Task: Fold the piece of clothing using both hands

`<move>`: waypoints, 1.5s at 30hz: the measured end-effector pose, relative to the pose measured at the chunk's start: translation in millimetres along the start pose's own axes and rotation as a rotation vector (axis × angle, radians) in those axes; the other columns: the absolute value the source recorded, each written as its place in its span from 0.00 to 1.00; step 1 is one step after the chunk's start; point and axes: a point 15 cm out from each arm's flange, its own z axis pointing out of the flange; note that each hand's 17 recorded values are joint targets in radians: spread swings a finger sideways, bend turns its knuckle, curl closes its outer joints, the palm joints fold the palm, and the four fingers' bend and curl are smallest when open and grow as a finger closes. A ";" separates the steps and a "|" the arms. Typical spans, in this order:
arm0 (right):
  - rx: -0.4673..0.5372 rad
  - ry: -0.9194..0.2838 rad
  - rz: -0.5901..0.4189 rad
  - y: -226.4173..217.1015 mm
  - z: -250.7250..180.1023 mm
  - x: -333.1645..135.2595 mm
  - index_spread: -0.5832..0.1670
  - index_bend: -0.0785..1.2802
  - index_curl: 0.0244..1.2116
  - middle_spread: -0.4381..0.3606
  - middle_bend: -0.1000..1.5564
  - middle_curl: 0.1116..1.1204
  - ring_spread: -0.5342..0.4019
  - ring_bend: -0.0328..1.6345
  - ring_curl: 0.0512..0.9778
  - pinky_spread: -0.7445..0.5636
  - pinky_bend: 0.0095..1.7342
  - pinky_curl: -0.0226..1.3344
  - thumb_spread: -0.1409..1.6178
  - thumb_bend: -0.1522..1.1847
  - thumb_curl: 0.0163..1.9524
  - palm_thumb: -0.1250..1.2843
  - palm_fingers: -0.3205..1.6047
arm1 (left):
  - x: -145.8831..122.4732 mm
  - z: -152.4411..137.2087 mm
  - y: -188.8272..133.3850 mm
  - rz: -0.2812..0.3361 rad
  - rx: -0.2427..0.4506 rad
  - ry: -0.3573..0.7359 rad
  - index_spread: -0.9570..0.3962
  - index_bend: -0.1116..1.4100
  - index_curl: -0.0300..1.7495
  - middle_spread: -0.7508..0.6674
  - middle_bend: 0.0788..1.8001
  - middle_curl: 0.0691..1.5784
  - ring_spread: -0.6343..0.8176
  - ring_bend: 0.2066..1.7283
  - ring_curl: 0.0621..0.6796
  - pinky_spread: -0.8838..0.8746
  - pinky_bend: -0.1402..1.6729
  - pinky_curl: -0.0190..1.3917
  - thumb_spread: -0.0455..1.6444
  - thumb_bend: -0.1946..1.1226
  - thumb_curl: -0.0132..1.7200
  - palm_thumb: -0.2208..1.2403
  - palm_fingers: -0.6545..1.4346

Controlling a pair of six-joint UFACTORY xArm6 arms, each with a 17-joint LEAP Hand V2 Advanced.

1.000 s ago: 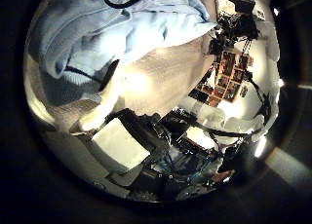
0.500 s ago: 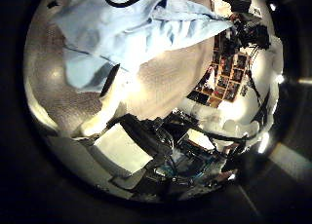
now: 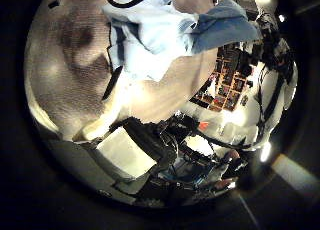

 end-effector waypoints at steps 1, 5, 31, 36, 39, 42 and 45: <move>-0.002 -0.005 -0.018 -7.0 2.2 -8.4 0.41 0.80 0.73 0.39 0.81 0.69 0.34 0.82 0.67 0.34 0.70 0.53 0.69 0.11 0.42 0.79 0.75 | -3.2 -2.1 1.2 -0.006 0.005 0.001 0.65 0.20 0.28 0.56 0.06 0.19 0.57 0.28 0.24 0.66 0.21 0.27 0.72 0.13 0.22 0.51 0.45; -0.033 -0.025 -0.078 -26.6 21.9 -37.5 0.41 0.79 0.73 0.39 0.81 0.69 0.34 0.82 0.67 0.34 0.70 0.53 0.69 0.11 0.42 0.78 0.75 | -15.4 -9.1 5.9 -0.030 0.023 0.004 0.65 0.20 0.28 0.56 0.06 0.19 0.57 0.27 0.24 0.66 0.21 0.27 0.72 0.13 0.22 0.51 0.45; 0.090 -0.151 -0.033 -27.4 -27.2 -58.1 0.16 0.17 0.37 0.35 0.39 0.39 0.34 0.71 0.48 0.41 0.68 0.45 0.70 0.09 0.31 0.58 0.19 | -58.3 -56.9 50.9 -0.149 0.105 0.013 0.69 0.18 0.22 0.57 0.07 0.22 0.56 0.32 0.27 0.66 0.25 0.28 0.72 0.13 0.23 0.51 0.42; 0.181 -0.116 0.061 -0.9 -72.7 -8.7 0.16 0.18 0.33 0.36 0.38 0.35 0.37 0.68 0.43 0.49 0.67 0.43 0.70 0.09 0.30 0.56 0.21 | -41.3 -64.6 59.0 -0.153 0.108 0.006 0.69 0.18 0.22 0.57 0.07 0.22 0.56 0.32 0.27 0.66 0.25 0.28 0.72 0.13 0.23 0.51 0.42; 0.203 -0.093 0.138 20.6 -91.7 21.3 0.17 0.19 0.31 0.35 0.40 0.35 0.36 0.68 0.41 0.53 0.65 0.41 0.70 0.11 0.29 0.58 0.26 | -29.0 -69.6 67.8 -0.168 0.105 -0.002 0.69 0.18 0.22 0.57 0.07 0.22 0.56 0.32 0.27 0.66 0.25 0.28 0.72 0.13 0.23 0.51 0.42; 0.192 -0.080 0.201 42.3 -98.7 43.4 0.17 0.20 0.30 0.34 0.40 0.34 0.36 0.67 0.40 0.54 0.63 0.40 0.70 0.11 0.29 0.62 0.28 | -15.1 -77.8 76.2 -0.181 0.105 -0.006 0.69 0.18 0.21 0.57 0.07 0.22 0.56 0.32 0.27 0.66 0.25 0.28 0.72 0.13 0.23 0.51 0.42; 0.176 -0.067 0.264 60.1 -94.5 65.1 0.18 0.20 0.31 0.34 0.40 0.33 0.35 0.66 0.38 0.56 0.61 0.39 0.70 0.10 0.29 0.63 0.29 | -4.6 -80.7 79.7 -0.187 0.104 -0.006 0.69 0.18 0.21 0.57 0.07 0.22 0.56 0.32 0.27 0.66 0.25 0.28 0.72 0.13 0.23 0.51 0.42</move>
